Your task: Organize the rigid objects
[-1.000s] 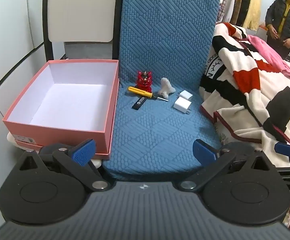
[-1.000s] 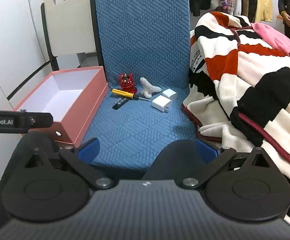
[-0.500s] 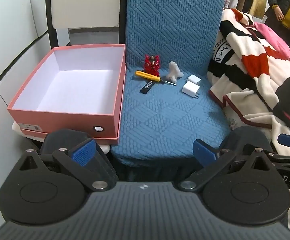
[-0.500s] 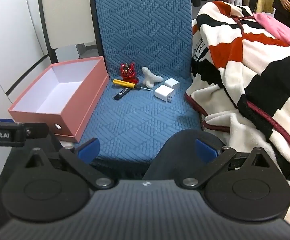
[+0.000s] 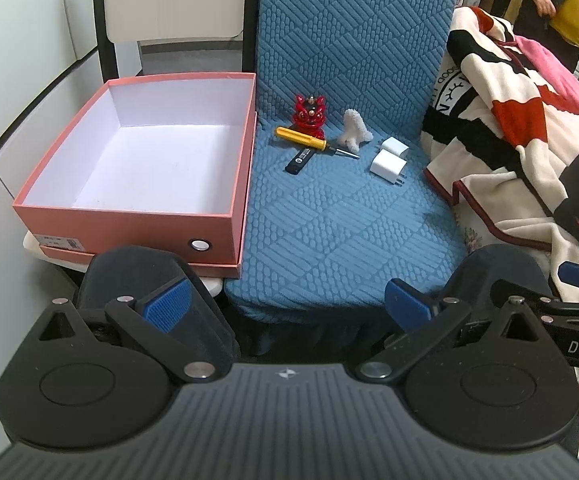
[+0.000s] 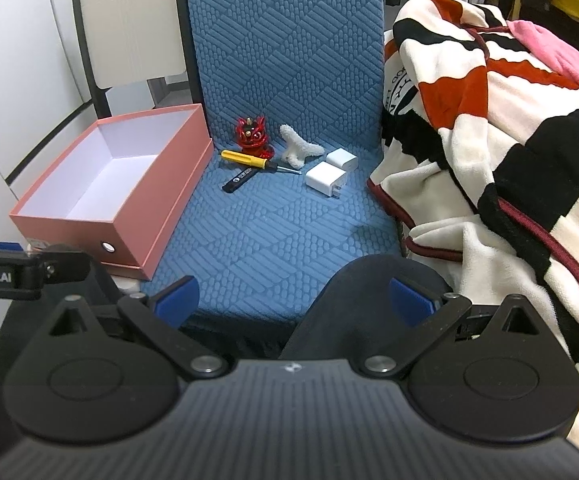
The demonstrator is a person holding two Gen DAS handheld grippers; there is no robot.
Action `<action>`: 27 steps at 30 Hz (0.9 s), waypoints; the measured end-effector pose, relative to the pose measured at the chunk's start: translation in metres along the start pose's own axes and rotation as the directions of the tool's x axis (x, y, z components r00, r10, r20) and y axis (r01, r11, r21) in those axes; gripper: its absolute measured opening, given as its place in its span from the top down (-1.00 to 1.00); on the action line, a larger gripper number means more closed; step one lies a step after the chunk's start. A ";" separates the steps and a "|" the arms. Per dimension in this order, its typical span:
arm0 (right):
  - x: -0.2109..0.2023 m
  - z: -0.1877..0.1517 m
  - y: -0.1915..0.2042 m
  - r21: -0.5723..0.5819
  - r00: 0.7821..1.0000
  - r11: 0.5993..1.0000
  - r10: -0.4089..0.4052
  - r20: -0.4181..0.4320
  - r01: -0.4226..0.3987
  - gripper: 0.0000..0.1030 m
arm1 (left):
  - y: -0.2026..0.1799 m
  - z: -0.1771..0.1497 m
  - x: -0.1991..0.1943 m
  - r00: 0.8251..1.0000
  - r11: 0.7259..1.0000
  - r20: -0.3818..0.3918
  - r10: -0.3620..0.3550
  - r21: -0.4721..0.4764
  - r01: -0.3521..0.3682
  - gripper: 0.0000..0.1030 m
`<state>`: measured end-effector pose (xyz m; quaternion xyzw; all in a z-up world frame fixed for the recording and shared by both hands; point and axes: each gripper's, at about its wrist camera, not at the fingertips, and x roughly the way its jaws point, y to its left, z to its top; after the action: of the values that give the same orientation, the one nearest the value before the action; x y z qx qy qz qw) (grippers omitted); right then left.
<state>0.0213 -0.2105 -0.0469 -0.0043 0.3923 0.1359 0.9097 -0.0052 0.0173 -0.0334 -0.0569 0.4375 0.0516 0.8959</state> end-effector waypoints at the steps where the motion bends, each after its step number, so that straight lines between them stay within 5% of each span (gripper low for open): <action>1: 0.001 0.000 0.000 0.001 1.000 1.000 0.001 0.000 -0.001 -1.00 | 0.001 0.000 0.001 1.000 1.000 -0.001 -0.001 0.000 0.001 -1.00; 27: 0.003 -0.001 -0.004 0.018 1.000 1.000 -0.001 -0.015 0.001 -1.00 | 0.003 -0.011 0.002 1.000 1.000 -0.012 -0.016 -0.003 0.016 -1.00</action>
<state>0.0236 -0.2135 -0.0496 0.0027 0.4002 0.1319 0.9069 -0.0131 0.0191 -0.0413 -0.0618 0.4424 0.0448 0.8936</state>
